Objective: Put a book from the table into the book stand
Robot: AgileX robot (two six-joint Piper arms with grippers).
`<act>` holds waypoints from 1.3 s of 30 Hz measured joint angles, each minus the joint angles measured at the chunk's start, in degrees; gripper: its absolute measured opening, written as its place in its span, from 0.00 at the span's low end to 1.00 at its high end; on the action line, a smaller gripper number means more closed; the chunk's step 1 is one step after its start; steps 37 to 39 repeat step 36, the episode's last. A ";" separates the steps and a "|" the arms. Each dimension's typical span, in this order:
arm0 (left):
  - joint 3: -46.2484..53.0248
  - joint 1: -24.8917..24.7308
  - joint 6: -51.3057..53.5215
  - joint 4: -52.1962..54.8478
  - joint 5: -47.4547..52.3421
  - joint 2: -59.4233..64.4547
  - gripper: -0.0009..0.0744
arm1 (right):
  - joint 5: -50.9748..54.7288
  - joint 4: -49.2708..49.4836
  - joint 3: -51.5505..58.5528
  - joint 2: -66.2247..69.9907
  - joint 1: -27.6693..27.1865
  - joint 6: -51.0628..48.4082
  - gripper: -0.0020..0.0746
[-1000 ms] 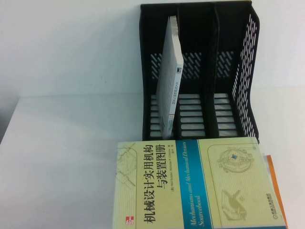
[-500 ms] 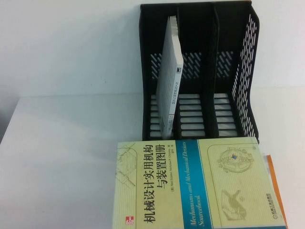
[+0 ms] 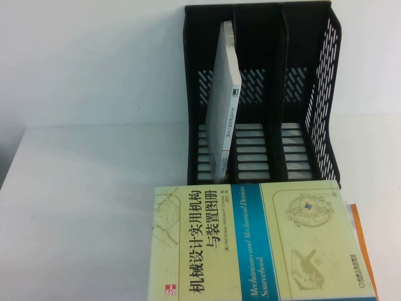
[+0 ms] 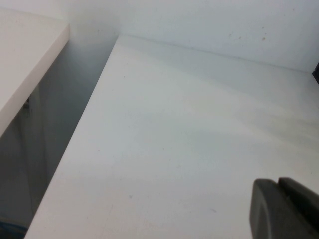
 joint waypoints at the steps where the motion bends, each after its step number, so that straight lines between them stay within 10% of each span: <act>1: 0.00 0.00 0.00 0.00 0.00 0.00 0.01 | 0.44 0.24 0.03 0.00 0.00 0.00 0.02; 39: 0.00 0.00 -0.22 0.00 0.00 0.00 0.01 | 3.18 0.36 -0.31 0.00 0.00 -0.10 0.02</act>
